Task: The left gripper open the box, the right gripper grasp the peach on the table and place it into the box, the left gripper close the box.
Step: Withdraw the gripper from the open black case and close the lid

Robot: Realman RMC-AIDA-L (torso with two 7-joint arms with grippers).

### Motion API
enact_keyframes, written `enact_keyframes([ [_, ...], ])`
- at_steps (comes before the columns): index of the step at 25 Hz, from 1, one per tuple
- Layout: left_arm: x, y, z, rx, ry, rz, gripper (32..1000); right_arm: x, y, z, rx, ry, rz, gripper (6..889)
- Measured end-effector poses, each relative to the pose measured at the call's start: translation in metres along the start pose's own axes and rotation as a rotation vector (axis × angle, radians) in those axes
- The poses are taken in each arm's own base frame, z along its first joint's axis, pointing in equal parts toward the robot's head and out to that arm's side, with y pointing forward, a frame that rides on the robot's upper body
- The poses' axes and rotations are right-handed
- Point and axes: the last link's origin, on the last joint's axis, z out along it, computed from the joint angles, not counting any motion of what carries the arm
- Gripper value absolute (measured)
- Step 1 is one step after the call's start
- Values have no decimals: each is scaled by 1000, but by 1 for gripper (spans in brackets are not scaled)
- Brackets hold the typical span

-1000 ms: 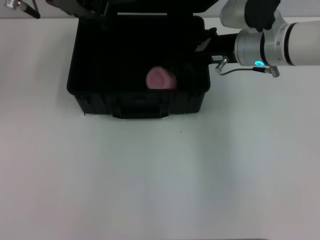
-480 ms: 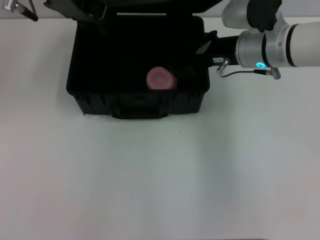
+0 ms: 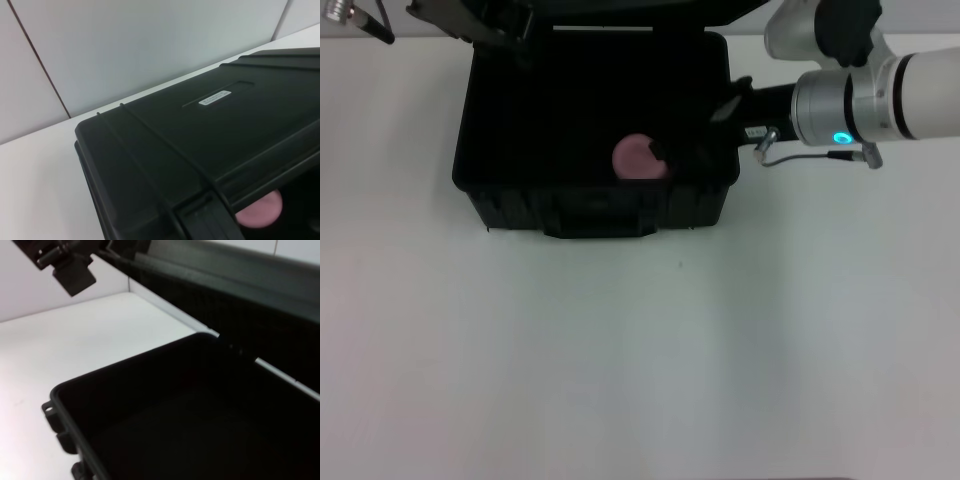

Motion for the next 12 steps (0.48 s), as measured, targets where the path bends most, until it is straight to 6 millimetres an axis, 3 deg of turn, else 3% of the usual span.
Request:
enact_keyframes([
  [12, -4, -3, 1, 6, -12, -6, 382, -5, -5, -25, -35, 165, 71, 833],
])
